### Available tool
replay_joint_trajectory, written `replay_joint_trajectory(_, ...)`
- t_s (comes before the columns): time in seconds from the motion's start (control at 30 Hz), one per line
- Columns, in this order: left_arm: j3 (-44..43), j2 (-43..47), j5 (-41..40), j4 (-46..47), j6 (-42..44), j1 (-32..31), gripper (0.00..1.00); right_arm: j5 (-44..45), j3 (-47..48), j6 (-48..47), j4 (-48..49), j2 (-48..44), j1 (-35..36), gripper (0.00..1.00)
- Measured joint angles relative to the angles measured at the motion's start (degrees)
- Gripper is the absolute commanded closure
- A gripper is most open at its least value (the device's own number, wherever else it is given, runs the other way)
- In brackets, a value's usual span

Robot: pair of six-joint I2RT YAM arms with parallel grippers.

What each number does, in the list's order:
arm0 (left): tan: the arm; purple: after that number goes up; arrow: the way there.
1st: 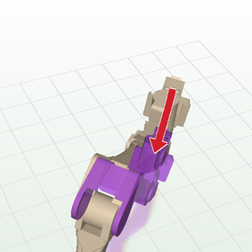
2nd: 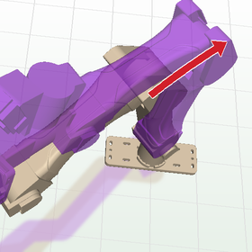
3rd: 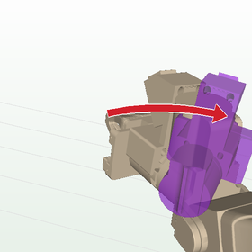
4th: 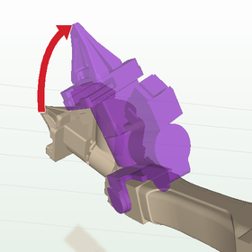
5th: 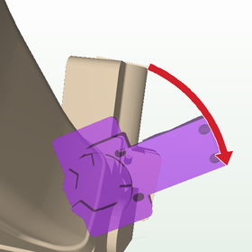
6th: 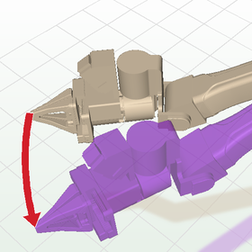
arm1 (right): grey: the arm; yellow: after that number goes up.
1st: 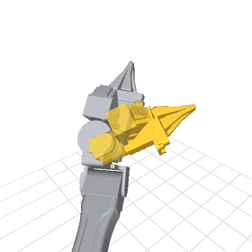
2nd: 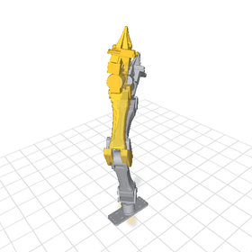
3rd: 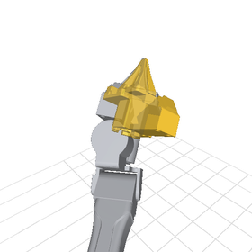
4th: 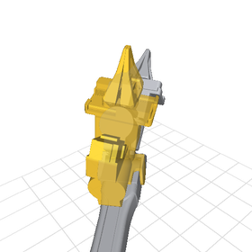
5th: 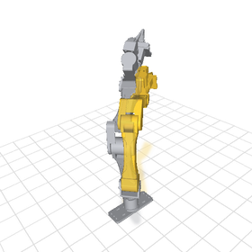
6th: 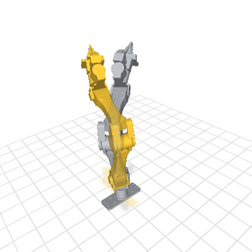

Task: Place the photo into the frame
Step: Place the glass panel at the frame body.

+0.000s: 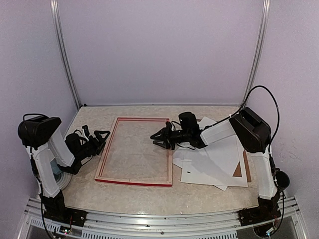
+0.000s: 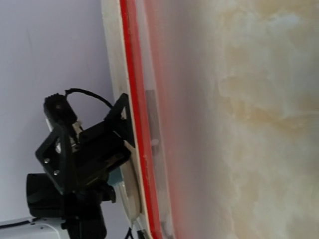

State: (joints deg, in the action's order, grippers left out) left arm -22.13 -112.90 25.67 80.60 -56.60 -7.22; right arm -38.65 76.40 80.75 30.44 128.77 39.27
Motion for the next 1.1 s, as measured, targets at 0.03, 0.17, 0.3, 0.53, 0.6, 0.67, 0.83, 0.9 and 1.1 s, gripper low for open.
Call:
replay_joint_trajectory(0.03,0.0,0.0,0.0,0.0,0.0,0.0,0.01,0.0,0.4,-0.7,-1.2,-0.1,0.0,0.65)
replay_joint_trajectory(0.17,0.0,0.0,0.0,0.0,0.0,0.0,0.01,0.3,1.4,-2.7,-4.5,-0.3,0.0,0.62)
replay_joint_trajectory(0.3,0.0,0.0,0.1,0.1,0.0,0.0,0.01,0.9,2.1,-4.9,-8.1,-0.9,0.0,0.59)
replay_joint_trajectory(0.53,0.0,-0.2,0.5,0.4,0.0,0.0,0.01,2.2,3.7,-8.3,-13.4,-2.3,0.0,0.52)
replay_joint_trajectory(0.6,0.0,-0.3,0.7,0.6,0.0,-0.1,0.01,2.7,3.8,-9.3,-14.9,-3.0,0.0,0.5)
replay_joint_trajectory(0.67,0.0,-0.4,0.8,0.8,-0.1,-0.1,0.01,3.2,4.2,-10.2,-16.5,-3.6,0.0,0.49)
replay_joint_trajectory(0.83,0.0,-0.5,0.9,0.9,-0.2,-0.2,0.01,4.4,5.0,-12.2,-18.9,-4.7,0.2,0.47)
replay_joint_trajectory(0.9,0.0,-0.5,0.9,0.9,-0.2,-0.2,0.01,4.8,5.3,-12.8,-19.8,-4.8,0.3,0.46)
replay_joint_trajectory(1.1,0.0,-0.5,0.9,0.9,-0.2,-0.2,0.01,6.0,5.6,-14.7,-22.5,-4.8,0.6,0.46)
